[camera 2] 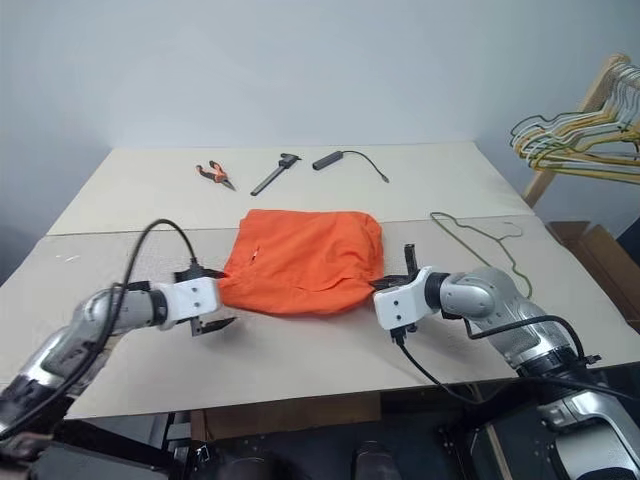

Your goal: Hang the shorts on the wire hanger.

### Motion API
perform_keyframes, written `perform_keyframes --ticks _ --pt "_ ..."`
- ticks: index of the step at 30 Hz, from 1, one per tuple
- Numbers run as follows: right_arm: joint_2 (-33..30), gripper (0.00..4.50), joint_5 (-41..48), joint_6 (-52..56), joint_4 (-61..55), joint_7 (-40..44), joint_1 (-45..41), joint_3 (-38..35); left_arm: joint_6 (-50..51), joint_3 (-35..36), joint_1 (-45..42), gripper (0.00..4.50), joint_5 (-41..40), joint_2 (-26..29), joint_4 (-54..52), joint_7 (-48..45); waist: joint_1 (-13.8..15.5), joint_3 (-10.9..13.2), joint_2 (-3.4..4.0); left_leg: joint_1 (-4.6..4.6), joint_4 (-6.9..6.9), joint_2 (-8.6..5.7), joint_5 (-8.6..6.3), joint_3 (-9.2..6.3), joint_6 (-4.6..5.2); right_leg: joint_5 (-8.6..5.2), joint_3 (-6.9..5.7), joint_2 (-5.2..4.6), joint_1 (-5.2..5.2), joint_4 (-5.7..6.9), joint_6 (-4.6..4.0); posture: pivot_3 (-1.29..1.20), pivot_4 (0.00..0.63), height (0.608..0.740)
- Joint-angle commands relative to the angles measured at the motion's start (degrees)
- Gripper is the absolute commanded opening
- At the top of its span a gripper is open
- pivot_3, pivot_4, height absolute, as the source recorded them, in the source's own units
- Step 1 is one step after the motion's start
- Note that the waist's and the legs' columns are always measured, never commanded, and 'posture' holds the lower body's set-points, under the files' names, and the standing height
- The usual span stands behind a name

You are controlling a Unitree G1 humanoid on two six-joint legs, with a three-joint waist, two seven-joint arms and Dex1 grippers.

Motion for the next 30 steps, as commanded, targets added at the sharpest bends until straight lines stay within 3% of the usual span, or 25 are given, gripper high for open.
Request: perform_keyframes --ticks 1,8,13,14,18,21,23,26,30 --pt "-0.71 0.00 1.67 0.65 -2.51 0.68 0.18 -2.97 -2.16 -0.80 -3.96 3.91 3.36 -2.56 5.04 1.71 -0.03 -0.02 0.00 0.01 0.01 0.00 0.00 0.00 0.00 0.00 0.00 0.00 0.02 0.01 0.00 -0.06 0.000 0.740" --pt "-1.09 0.00 2.80 2.08 -4.42 1.97 1.71 -4.97 -5.09 -0.03 -7.62 1.60 5.03 -5.05 11.63 1.36 -1.34 -0.05 0.05 0.01 0.06 0.00 0.00 -0.03 0.01 0.00 0.01 -0.01 0.00 0.10 0.01 -0.07 0.000 0.740" --pt "-3.16 0.00 8.44 3.71 -7.99 6.90 3.33 -6.80 -12.78 3.52 -5.76 0.01 -1.06 1.45 9.06 -7.10 -2.32 -0.05 0.05 0.00 0.06 0.00 0.00 -0.02 0.01 0.00 0.02 -0.02 -0.06 0.14 0.01 -0.07 0.000 0.740" --pt "-3.78 0.00 9.75 4.14 -8.80 8.22 3.67 -7.01 -14.16 4.09 -5.17 0.01 -2.74 2.71 8.32 -9.13 -2.58 -0.05 0.05 -0.04 0.06 0.01 0.00 -0.03 0.01 0.00 0.03 -0.02 -0.12 0.20 0.01 -0.07 0.000 0.740" --pt "-11.23 0.00 21.03 5.44 -14.67 18.56 6.92 -9.49 -15.93 11.21 2.63 0.01 -17.73 16.44 1.49 -27.78 -3.12 -0.03 0.08 0.05 0.03 0.07 -0.04 0.05 0.08 -0.09 0.06 -0.07 -0.16 0.41 -0.04 -0.06 0.005 0.740" --pt "-11.52 0.00 27.88 9.23 -15.88 21.43 5.24 -10.57 -16.32 14.34 4.29 0.01 -21.50 19.52 0.52 -30.66 -2.84 0.00 0.13 0.16 0.04 0.10 -0.05 0.10 0.09 -0.17 0.05 -0.09 -0.13 0.56 -0.07 -0.04 0.007 0.740" --pt "-7.64 0.00 30.84 13.56 -13.06 20.44 0.37 -10.63 -12.90 15.24 0.32 0.01 -21.76 16.34 1.02 -26.33 -2.49 -0.01 0.15 0.39 0.06 0.10 -0.04 0.16 0.09 -0.23 0.06 -0.10 0.09 0.54 -0.02 -0.03 0.003 0.740" --pt "0.51 0.00 25.50 14.98 -2.16 13.56 -10.56 -9.27 -9.00 14.18 -11.01 0.01 -17.25 8.73 5.88 -16.93 -1.84 -0.03 0.15 0.98 0.08 0.08 0.03 0.18 0.14 -0.44 0.03 -0.11 0.79 0.44 0.34 -0.02 0.000 0.740" --pt "12.84 0.00 11.71 18.31 23.33 -8.23 -31.83 -7.63 -3.72 13.01 -35.87 0.01 -7.87 -3.35 24.48 2.55 -1.50 -0.07 0.10 1.03 0.12 -0.03 0.07 0.09 0.09 -0.06 0.02 -0.10 0.94 0.41 0.04 -0.01 0.000 0.740"
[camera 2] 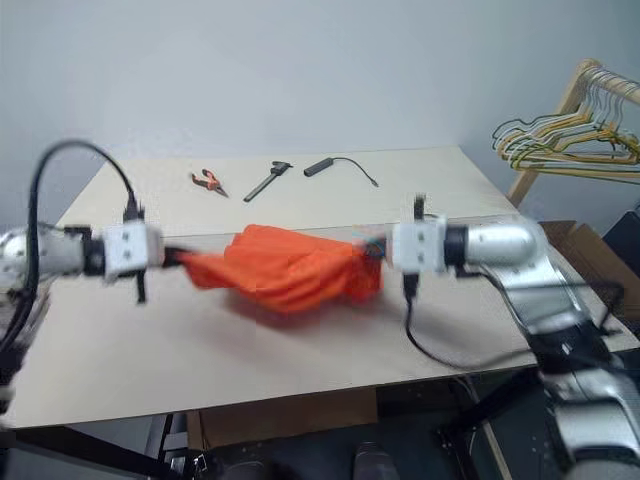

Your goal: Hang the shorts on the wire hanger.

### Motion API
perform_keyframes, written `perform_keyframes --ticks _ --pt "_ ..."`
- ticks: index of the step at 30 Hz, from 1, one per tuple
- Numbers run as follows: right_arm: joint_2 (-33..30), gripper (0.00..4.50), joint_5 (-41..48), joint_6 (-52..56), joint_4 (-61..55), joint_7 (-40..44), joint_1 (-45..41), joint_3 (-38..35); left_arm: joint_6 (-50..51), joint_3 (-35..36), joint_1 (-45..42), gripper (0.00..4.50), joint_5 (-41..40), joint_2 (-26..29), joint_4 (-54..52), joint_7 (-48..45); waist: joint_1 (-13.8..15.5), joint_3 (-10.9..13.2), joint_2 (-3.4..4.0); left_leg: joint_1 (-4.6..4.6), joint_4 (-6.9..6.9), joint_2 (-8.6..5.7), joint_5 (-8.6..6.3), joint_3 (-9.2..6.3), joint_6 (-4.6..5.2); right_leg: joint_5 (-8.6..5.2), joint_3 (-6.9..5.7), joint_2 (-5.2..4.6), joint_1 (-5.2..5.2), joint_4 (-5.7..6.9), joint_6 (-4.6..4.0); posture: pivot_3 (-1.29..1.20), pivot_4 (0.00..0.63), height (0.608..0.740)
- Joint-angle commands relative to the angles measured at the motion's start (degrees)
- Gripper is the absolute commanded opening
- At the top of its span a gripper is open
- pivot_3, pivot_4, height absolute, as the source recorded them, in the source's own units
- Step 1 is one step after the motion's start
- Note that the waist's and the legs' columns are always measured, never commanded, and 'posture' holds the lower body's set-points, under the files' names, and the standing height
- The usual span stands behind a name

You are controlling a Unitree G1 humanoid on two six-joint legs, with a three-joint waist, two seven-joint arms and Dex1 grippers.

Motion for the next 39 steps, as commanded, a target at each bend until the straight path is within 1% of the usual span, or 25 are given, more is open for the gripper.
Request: perform_keyframes --ticks 1,3,4,5,6,7,8,10,12,15,16,17,18,19,21,23,25,27,28,29,30,32,34,36,39 --pt "8.46 0.00 -10.34 3.03 22.46 -23.61 -17.58 -1.53 2.23 0.39 -21.86 0.01 9.06 -7.19 18.58 21.41 -0.03 0.00 0.00 -0.15 0.00 -0.03 0.00 -0.04 -0.01 0.01 -0.02 0.00 -0.13 -0.02 -0.01 -0.01 0.000 0.740" --pt "13.11 0.00 -13.14 2.56 34.95 -38.93 -27.30 -3.40 -0.33 -0.07 -34.22 0.01 14.15 -10.77 32.02 36.58 -0.26 -0.02 -0.01 -0.53 -0.06 -0.11 0.08 -0.09 -0.13 0.08 0.00 -0.06 -0.60 0.16 -0.03 -0.01 0.000 0.740" --pt "14.81 0.00 -12.99 0.44 39.89 -45.91 -31.34 -5.22 -1.57 -0.82 -39.82 0.01 16.96 -11.68 38.14 44.91 -0.40 -0.02 -0.01 -1.02 -0.11 -0.12 0.24 -0.13 -0.40 0.10 0.00 -0.07 -1.15 0.31 -0.04 -0.01 0.000 0.740" --pt "15.94 0.00 -12.23 -2.59 43.31 -51.04 -34.21 -7.06 -3.33 -1.87 -44.03 0.01 19.66 -11.95 42.78 51.89 -0.59 -0.04 -0.01 -1.33 -0.19 -0.15 0.44 -0.17 -0.76 0.09 -0.02 -0.08 -1.50 0.29 -0.04 -0.01 0.000 0.740" --pt "16.71 0.00 -11.57 -6.49 45.78 -55.78 -36.42 -8.71 -5.85 -2.80 -47.47 0.01 22.07 -12.00 46.44 58.94 -0.78 -0.05 0.01 -1.52 -0.37 -0.18 0.44 -0.17 -0.78 0.09 -0.01 -0.13 -1.84 0.33 -0.04 -0.02 0.000 0.740" --pt "17.07 0.00 -11.43 -10.84 47.47 -59.76 -37.78 -9.80 -8.18 -3.25 -49.91 0.01 23.44 -12.02 49.07 63.59 -1.13 -0.06 0.01 -1.76 -0.55 -0.23 0.43 -0.16 -0.79 0.08 -0.01 -0.17 -2.15 0.30 -0.03 -0.02 0.000 0.740" --pt "17.26 0.00 -11.47 -14.62 48.75 -62.71 -38.55 -10.51 -10.53 -3.50 -51.65 0.01 24.30 -12.02 51.04 67.24 -1.39 -0.07 0.01 -1.88 -0.95 -0.36 0.43 -0.11 -0.80 0.08 -0.02 -0.34 -2.50 0.30 -0.03 -0.02 0.000 0.740" --pt "17.16 0.00 -11.56 -20.08 49.99 -64.18 -38.10 -10.93 -15.04 -4.05 -53.19 0.01 25.65 -11.81 53.17 72.21 -1.73 -0.09 0.01 -2.04 -1.25 -0.44 0.39 0.00 -0.75 0.08 -0.07 -0.44 -2.93 0.30 -0.02 -0.03 0.000 0.740" --pt "16.38 0.00 -12.82 -24.27 50.19 -63.00 -35.24 -9.50 -19.55 -3.95 -51.97 0.01 25.57 -11.75 53.61 72.31 -2.28 -0.09 0.01 -2.12 -1.30 -0.46 0.31 0.06 -0.65 0.07 -0.16 -0.47 -2.99 0.19 -0.01 -0.03 0.000 0.740" --pt "13.98 0.00 -15.62 -30.36 49.51 -57.81 -27.98 -6.05 -25.92 -3.93 -45.22 0.01 23.57 -11.78 51.54 63.92 -2.78 -0.17 0.06 -2.29 -1.21 -0.54 0.28 0.09 -0.61 0.05 -0.26 -0.57 -2.85 -0.19 0.04 -0.04 0.000 0.740" --pt "13.24 0.00 -14.62 -32.22 49.04 -52.71 -25.19 -5.50 -28.29 -3.98 -41.69 0.01 22.31 -11.60 49.57 59.48 -2.89 -0.20 0.11 -2.23 -1.14 -0.60 0.26 0.09 -0.57 0.00 -0.29 -0.63 -2.58 -0.36 0.13 -0.04 0.000 0.740" --pt "12.07 0.00 -14.73 -34.62 48.59 -48.90 -22.10 -4.40 -29.69 -3.75 -36.68 0.01 19.70 -11.46 45.58 53.52 -3.11 -0.23 0.17 -2.07 -1.12 -0.63 0.26 0.11 -0.56 -0.05 -0.29 -0.66 -2.22 -0.71 0.32 -0.04 0.000 0.740" --pt "10.70 0.00 -14.54 -37.13 48.20 -43.47 -18.83 -2.99 -29.56 -3.62 -29.88 0.01 15.69 -11.13 38.75 46.24 -3.30 -0.26 0.21 -1.87 -1.10 -0.64 0.25 0.11 -0.52 -0.02 -0.28 -0.67 -1.98 -0.76 0.37 -0.04 0.000 0.740" --pt "9.61 0.00 -14.34 -39.33 47.92 -39.12 -16.42 -1.92 -28.37 -3.43 -24.20 0.01 12.16 -10.76 32.49 40.35 -3.90 -0.31 0.33 -1.65 -1.04 -0.66 0.22 0.14 -0.48 0.00 -0.25 -0.69 -1.77 -0.74 0.41 -0.04 0.000 0.740" --pt "8.00 0.00 -12.95 -41.78 47.22 -30.02 -12.15 -0.28 -22.40 -3.57 -10.80 0.01 5.08 -7.90 16.00 29.47 -4.99 -0.29 0.36 -1.49 -0.95 -0.70 0.21 0.14 -0.40 0.04 -0.15 -0.75 -1.63 -0.66 0.48 -0.04 0.000 0.740" --pt "7.40 0.00 -9.91 -42.69 46.07 -19.85 -8.52 0.79 -15.06 -3.66 1.70 0.01 -1.36 -2.36 0.06 19.25 -7.03 -0.29 0.36 -1.55 -0.87 -0.67 0.23 0.10 -0.34 0.09 0.00 -0.75 -1.71 -0.57 0.55 -0.03 0.000 0.740" --pt "7.18 0.00 -8.36 -43.28 44.38 -12.07 -5.86 2.02 -7.82 -1.88 10.84 0.01 -5.91 2.67 -11.09 12.38 -8.47 -0.29 0.36 -1.70 -0.80 -0.55 0.22 -0.22 -0.33 0.13 0.19 -0.67 -1.89 -0.49 0.55 -0.02 0.000 0.740" --pt "6.83 0.00 -8.89 -43.59 42.65 -7.55 -3.94 3.46 -3.69 0.23 18.09 0.01 -8.39 7.40 -18.14 7.54 -9.22 -0.29 0.36 -1.63 -0.73 -0.48 0.18 -0.32 -0.26 0.14 0.24 -0.62 -1.87 -0.36 0.53 -0.02 0.000 0.740" --pt "6.63 0.00 -9.03 -44.11 41.90 -5.51 -3.04 4.12 -1.73 1.12 21.17 0.01 -9.10 9.67 -20.86 5.73 -9.28 -0.29 0.36 -1.47 -0.70 -0.46 0.00 -0.32 0.06 0.16 0.29 -0.59 -1.77 -0.28 0.51 -0.02 0.005 0.740" --pt "6.45 0.00 -9.89 -44.33 41.15 -4.80 -2.20 4.66 0.72 2.24 24.72 0.01 -9.93 12.36 -23.70 3.49 -9.29 -0.25 0.41 -1.25 -0.70 -0.45 -0.06 -0.32 0.16 0.16 0.33 -0.57 -1.59 -0.24 0.49 -0.02 0.007 0.740" --pt "6.22 0.00 -10.86 -44.99 40.58 -4.54 -1.50 5.18 0.76 3.61 28.29 0.01 -10.34 14.68 -25.86 1.11 -9.13 -0.22 0.45 -0.89 -0.71 -0.37 -0.12 -0.32 0.27 0.16 0.33 -0.49 -1.17 -0.25 0.49 -0.02 0.009 0.740" --pt "5.56 0.00 -13.44 -46.29 39.27 -5.46 -0.05 6.09 2.95 7.57 36.59 0.01 -11.60 19.36 -30.58 -3.69 -8.65 -0.19 0.50 -0.15 -0.79 -0.32 -0.25 -0.24 0.45 0.14 0.36 -0.46 -0.51 -0.57 0.48 -0.02 0.013 0.740" --pt "4.87 0.00 -14.99 -47.41 37.20 -6.26 1.65 6.71 3.70 11.77 44.86 0.01 -11.94 22.33 -34.82 -7.82 -8.00 -0.14 0.51 0.40 -0.82 -0.20 -0.25 -0.18 0.44 0.14 0.34 -0.38 0.00 -0.62 0.45 -0.02 0.017 0.740" --pt "4.04 0.00 -16.11 -48.24 34.17 -6.90 3.94 7.02 5.08 16.21 53.17 0.01 -12.39 23.79 -39.56 -12.08 -7.26 -0.13 0.50 0.67 -0.83 -0.11 -0.26 -0.08 0.43 0.12 0.42 -0.28 0.15 -0.62 0.41 -0.03 0.025 0.740" --pt "2.35 0.00 -17.58 -48.96 29.85 -7.30 7.19 7.16 7.21 19.67 60.15 0.01 -11.30 23.12 -44.47 -13.79 -5.69 -0.09 0.52 0.77 -0.83 -0.07 -0.24 0.07 0.41 0.10 0.52 -0.24 0.15 -0.52 0.32 -0.05 0.032 0.740"
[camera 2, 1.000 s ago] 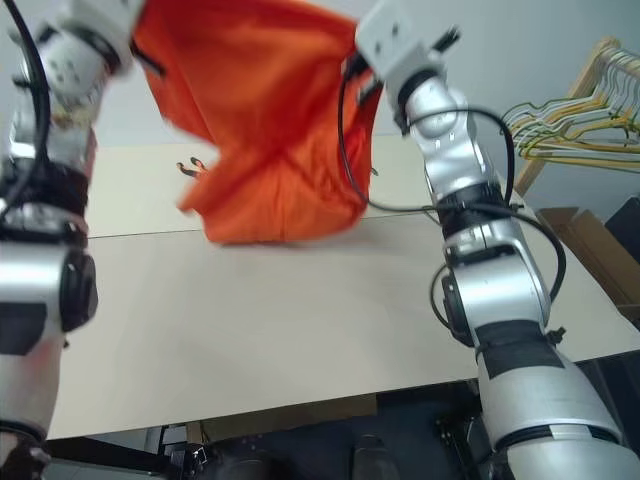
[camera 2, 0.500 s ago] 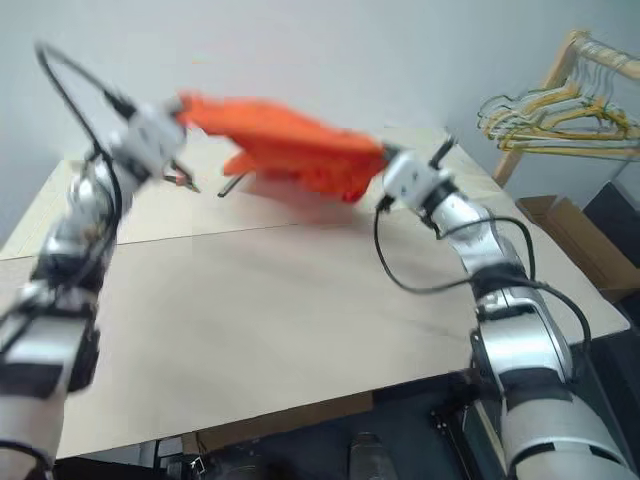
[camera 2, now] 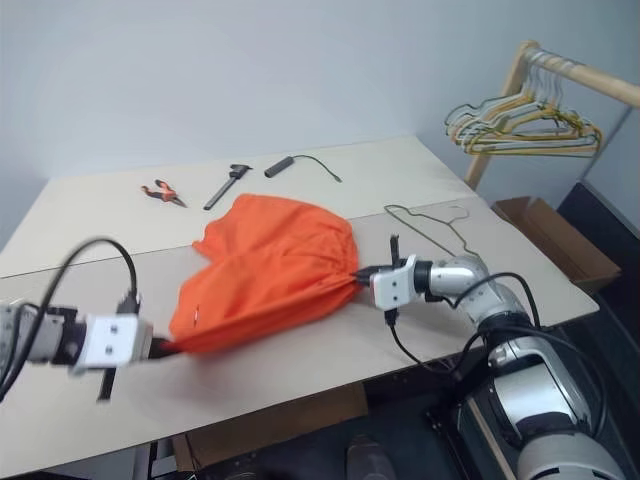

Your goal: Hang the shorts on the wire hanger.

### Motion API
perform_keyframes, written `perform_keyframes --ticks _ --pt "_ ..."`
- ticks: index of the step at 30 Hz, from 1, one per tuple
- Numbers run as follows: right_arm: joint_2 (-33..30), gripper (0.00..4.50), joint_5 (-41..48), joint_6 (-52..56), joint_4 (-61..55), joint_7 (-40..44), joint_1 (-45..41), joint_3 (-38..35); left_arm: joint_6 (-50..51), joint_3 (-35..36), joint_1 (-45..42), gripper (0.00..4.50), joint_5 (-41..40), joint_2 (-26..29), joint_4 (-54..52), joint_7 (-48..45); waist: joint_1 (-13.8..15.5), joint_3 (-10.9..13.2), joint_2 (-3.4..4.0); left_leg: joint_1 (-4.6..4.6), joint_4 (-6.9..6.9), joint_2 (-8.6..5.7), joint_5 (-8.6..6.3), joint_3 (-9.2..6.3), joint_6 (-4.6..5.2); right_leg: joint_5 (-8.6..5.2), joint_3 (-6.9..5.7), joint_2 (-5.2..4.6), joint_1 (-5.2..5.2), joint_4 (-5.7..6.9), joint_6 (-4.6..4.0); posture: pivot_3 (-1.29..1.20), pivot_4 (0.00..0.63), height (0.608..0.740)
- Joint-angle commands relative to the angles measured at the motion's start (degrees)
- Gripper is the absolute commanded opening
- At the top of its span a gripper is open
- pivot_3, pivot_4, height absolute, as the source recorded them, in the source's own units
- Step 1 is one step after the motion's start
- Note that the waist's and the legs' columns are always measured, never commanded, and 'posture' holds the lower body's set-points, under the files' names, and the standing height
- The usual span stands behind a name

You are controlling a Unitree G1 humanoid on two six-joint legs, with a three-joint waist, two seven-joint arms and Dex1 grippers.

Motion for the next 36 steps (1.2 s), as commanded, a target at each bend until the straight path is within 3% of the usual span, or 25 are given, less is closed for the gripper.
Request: perform_keyframes --ticks 1,9,10,16,19,22,27,31,36 --pt "-4.05 0.00 -1.57 -0.77 -4.66 -1.51 2.46 -1.29 2.97 4.85 4.23 0.01 1.27 0.24 -5.06 -1.97 0.95 0.03 0.04 0.00 0.00 -0.01 0.01 0.05 -0.01 -0.01 0.01 0.00 0.00 0.01 -0.02 -0.05 0.032 0.740" --pt "-9.64 0.00 1.42 2.12 -20.85 -1.46 13.80 -2.43 7.99 -0.79 2.12 0.01 8.52 -2.68 -6.95 3.80 2.68 0.06 0.01 0.02 -0.01 -0.01 0.00 0.55 0.00 -0.25 0.19 0.10 -0.04 -0.01 -0.44 -0.07 0.047 0.740" --pt "-10.53 0.53 2.82 3.15 -23.60 -0.77 15.52 -2.47 7.83 -0.64 2.34 0.43 7.78 -2.81 -7.05 2.91 2.69 0.07 0.01 0.03 -0.03 0.00 0.00 0.57 0.00 -0.28 0.20 0.11 -0.06 0.00 -0.47 -0.07 0.049 0.740" --pt "-17.85 2.49 13.86 12.14 -40.55 3.66 25.89 -4.29 4.26 6.81 5.43 2.30 1.62 -2.39 -5.70 -6.58 3.06 0.27 -0.12 0.08 -0.15 0.06 -0.01 0.74 0.01 -0.45 0.34 0.13 -0.16 -0.02 -0.41 -0.07 0.055 0.740" --pt "-21.61 3.56 22.55 23.55 -47.22 3.34 32.17 -10.44 5.46 13.43 4.93 3.36 -5.29 -3.42 -4.01 -11.85 3.60 0.40 -0.22 0.08 -0.14 0.08 -0.01 0.79 0.01 -0.60 0.34 0.12 -0.19 -0.01 -0.23 -0.06 0.059 0.740" --pt "-21.91 4.50 29.10 38.68 -49.65 -0.08 34.69 -17.98 10.71 16.00 0.44 4.35 -12.82 -5.46 -3.37 -10.32 4.48 0.47 -0.30 0.12 -0.13 0.09 -0.01 0.84 0.00 -0.64 0.35 0.10 -0.16 -0.02 -0.16 -0.05 0.060 0.740" --pt "-19.20 4.50 27.85 62.50 -44.57 -9.15 28.00 -23.66 20.16 13.25 -12.31 4.46 -22.47 -10.45 -3.29 -0.88 5.00 0.57 -0.43 0.15 -0.08 0.09 -0.01 0.88 -0.01 -0.61 0.42 0.17 -0.16 0.03 -0.13 -0.07 0.053 0.740" --pt "-16.00 4.50 23.22 76.63 -35.93 -14.05 17.39 -21.75 24.31 9.20 -19.63 4.46 -25.27 -13.86 -3.32 3.78 4.63 0.58 -0.41 0.08 -0.08 0.06 -0.01 0.90 -0.01 -0.53 0.49 0.23 -0.20 0.00 -0.22 -0.08 0.050 0.740" --pt "-10.60 4.50 16.27 90.75 -15.84 -18.78 -0.85 -17.25 26.35 4.60 -25.40 4.46 -25.55 -16.98 -3.62 6.65 3.32 0.60 -0.41 -0.03 -0.16 0.03 -0.01 0.88 0.00 -0.24 0.56 0.30 -0.25 -0.13 -0.49 -0.09 0.044 0.740"
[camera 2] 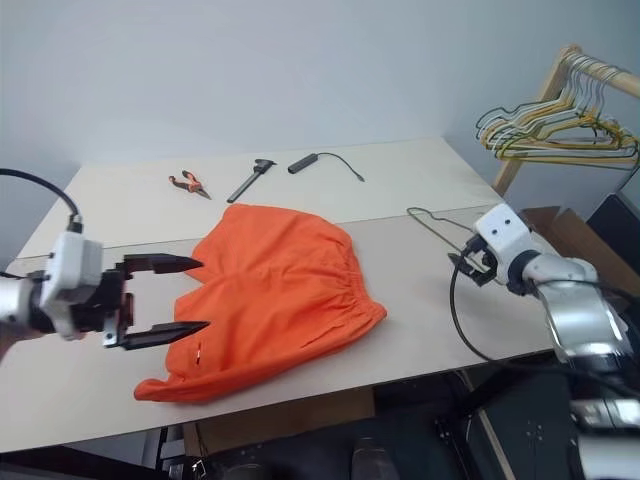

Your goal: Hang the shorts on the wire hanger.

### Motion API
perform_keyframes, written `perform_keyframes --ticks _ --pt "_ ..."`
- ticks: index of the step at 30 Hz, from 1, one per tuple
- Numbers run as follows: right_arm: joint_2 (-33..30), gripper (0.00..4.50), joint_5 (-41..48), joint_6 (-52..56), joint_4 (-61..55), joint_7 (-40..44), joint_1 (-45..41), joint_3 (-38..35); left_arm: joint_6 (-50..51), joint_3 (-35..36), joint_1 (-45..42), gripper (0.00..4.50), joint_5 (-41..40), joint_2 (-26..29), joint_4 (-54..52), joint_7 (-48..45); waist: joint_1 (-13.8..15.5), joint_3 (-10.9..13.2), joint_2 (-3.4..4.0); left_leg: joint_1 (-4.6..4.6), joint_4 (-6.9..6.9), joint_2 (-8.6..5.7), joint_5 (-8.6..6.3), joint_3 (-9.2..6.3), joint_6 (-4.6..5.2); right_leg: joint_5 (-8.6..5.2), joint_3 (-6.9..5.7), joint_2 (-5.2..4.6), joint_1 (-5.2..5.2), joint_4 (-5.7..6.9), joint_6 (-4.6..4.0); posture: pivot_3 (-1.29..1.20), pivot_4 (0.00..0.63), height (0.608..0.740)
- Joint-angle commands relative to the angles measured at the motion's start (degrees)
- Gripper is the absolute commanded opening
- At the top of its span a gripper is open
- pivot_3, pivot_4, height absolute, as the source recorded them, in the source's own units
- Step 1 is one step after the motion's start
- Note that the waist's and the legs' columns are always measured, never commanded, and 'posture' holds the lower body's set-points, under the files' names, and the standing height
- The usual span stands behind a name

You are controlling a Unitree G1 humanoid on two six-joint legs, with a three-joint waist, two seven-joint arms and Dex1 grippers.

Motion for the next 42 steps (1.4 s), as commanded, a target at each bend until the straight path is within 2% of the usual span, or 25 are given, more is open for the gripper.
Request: perform_keyframes --ticks 1,8,13,22,26,29,31,35,42 --pt "2.33 4.50 -4.29 7.69 14.66 -2.42 -11.51 1.63 0.15 -1.57 -3.06 4.46 -0.60 -1.06 -0.43 0.90 -0.62 0.01 0.01 -0.03 0.00 0.00 -0.01 -0.01 0.01 0.04 0.00 -0.01 0.00 -0.03 0.07 -0.09 0.045 0.740" --pt "5.77 4.50 -4.95 13.21 43.64 2.63 -32.50 1.22 0.01 -2.85 -4.51 4.46 -0.63 -1.84 0.06 0.27 -2.33 0.08 0.13 -0.28 -0.11 -0.07 -0.18 -0.09 0.30 0.04 -0.02 -0.07 -0.15 -0.22 0.39 -0.10 0.053 0.740" --pt "6.02 4.50 -5.18 14.47 53.41 3.80 -38.87 -0.24 -0.92 -3.88 -4.70 4.46 0.45 -2.28 0.21 -0.06 -3.23 0.09 0.15 -1.04 -0.09 -0.11 -0.19 -0.34 0.31 0.07 0.01 -0.13 -0.94 -0.17 0.45 -0.09 0.057 0.740" --pt "6.63 4.50 -6.97 12.35 56.83 7.62 -39.43 -1.34 -2.15 -4.07 -4.36 4.46 1.72 -2.22 0.22 -0.78 -4.08 0.16 0.25 -0.96 -0.09 -0.14 -0.21 -0.35 0.33 0.07 0.12 -0.14 -0.92 -0.14 0.50 -0.05 0.062 0.740" --pt "7.42 4.50 -13.27 4.55 56.73 11.36 -37.42 4.60 -2.16 -3.66 -3.87 4.46 2.15 -1.98 -1.10 -0.32 -4.05 0.24 0.37 -0.91 -0.09 -0.15 -0.21 -0.35 0.33 0.08 0.14 -0.12 -0.91 -0.10 0.50 -0.03 0.069 0.740" --pt "6.53 4.50 -19.28 -5.45 56.13 11.98 -36.13 10.13 -1.04 -2.02 -1.74 4.46 1.30 -1.75 -3.66 0.70 -3.74 0.35 0.46 -0.92 -0.09 -0.15 -0.21 -0.36 0.33 0.09 0.14 -0.13 -0.92 -0.10 0.52 0.00 0.081 0.740" --pt "5.84 4.50 -19.16 -6.35 56.40 12.98 -37.21 9.58 -0.46 -0.89 -0.29 4.46 0.80 -1.58 -5.00 1.35 -3.41 0.84 0.55 -0.95 -0.09 -0.18 -0.21 -0.35 0.33 0.10 0.17 -0.15 -0.94 -0.12 0.54 0.01 0.088 0.740" --pt "3.86 3.66 -16.56 -5.55 56.96 13.30 -40.24 5.07 0.53 1.17 2.70 4.50 0.11 -1.81 -6.91 2.70 -2.60 1.63 0.84 -0.96 -0.09 -0.19 -0.21 -0.35 0.33 0.12 0.22 -0.17 -0.97 -0.10 0.56 0.01 0.104 0.740" --pt "4.36 1.09 -18.03 -6.28 58.12 3.66 -37.91 4.20 1.37 0.52 2.15 4.50 -0.52 -2.02 -7.68 4.53 -0.61 2.49 0.83 -0.95 -0.10 -0.20 -0.21 -0.29 0.33 0.11 0.21 -0.17 -0.97 -0.12 0.54 0.02 0.122 0.740"
